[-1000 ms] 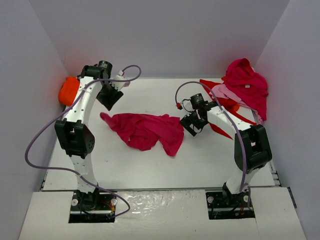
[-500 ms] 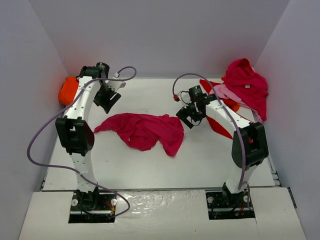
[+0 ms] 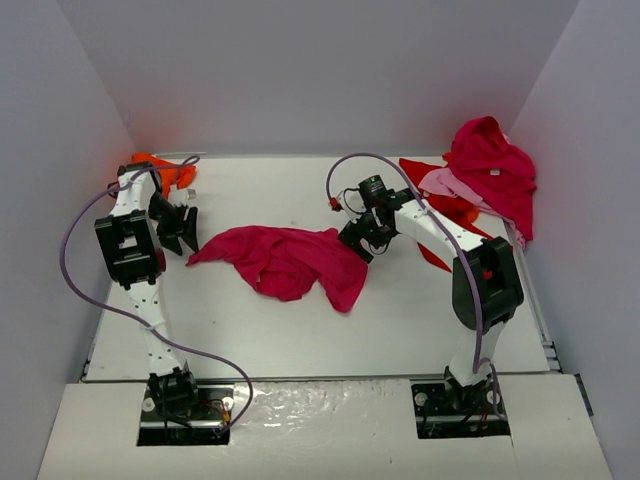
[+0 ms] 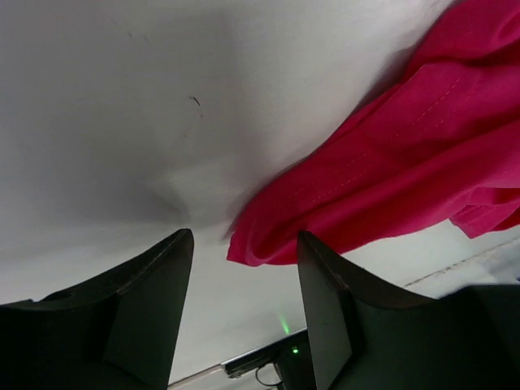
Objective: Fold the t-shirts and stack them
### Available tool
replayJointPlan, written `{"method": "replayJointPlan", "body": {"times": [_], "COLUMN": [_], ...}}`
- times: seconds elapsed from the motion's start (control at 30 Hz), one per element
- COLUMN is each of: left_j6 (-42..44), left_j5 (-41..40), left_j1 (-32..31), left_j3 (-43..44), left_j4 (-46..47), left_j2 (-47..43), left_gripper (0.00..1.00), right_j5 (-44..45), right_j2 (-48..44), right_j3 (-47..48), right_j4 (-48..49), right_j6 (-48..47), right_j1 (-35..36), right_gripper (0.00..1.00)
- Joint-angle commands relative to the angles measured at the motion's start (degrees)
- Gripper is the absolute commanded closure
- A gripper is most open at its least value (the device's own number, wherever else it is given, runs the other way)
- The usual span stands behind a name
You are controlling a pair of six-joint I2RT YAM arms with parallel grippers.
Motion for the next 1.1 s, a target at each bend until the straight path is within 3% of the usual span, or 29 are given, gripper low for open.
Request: {"method": "replayJointPlan", "body": {"times": [0.0, 0.2, 0.47, 0.6, 0.63, 0.7, 1.0, 1.07], "left_j6": [-1.55, -0.15, -0.51, -0.25, -0.18, -0.93, 2.10, 2.75], "left_j5": [7.36, 11.53, 12.55, 10.81, 9.69, 7.12, 0.21, -2.01], "left_j1": [-1.18, -1.01, -1.01, -1.08, -1.01, -0.83, -0.49, -0.58], "left_j3": [-5.52, -12.17, -14.89, -13.21, -11.54, -8.33, 11.33, 20.75], "left_j4": [-11.61, -11.06, -9.18, -8.76, -8.96, -9.01, -17.01, -19.28], "left_j2": [-4.56, -2.94, -0.10, 0.23, 0.02, -1.14, -7.58, -7.72], "left_gripper": [0.50, 0.50, 0.52, 0.66, 0.71, 0.98, 1.00, 1.00], "right_j5": [-0.51, -0.61, 0.03, 0.26, 0.54, 1.08, 1.95, 2.01], "right_j2": [-0.18, 0.02, -0.14, 0.16, 0.30, 0.53, 1.45, 1.41], "right_j3": [1.54, 0.72, -0.26, -0.18, -0.17, -0.09, 0.44, 0.53], "right_j4": [-0.22, 0.33, 0.83, 0.94, 1.01, 0.92, 0.95, 0.99], "right_j6": [-0.60, -0.51, -0.26, -0.09, -0.16, -0.25, -0.16, -0.18], "right_j1": [-0.01, -0.05, -0.05, 0.04, 0.04, 0.17, 1.28, 1.58], "right_gripper": [0.00, 0.00, 0.00, 0.00, 0.00, 0.00, 0.00, 0.00]}}
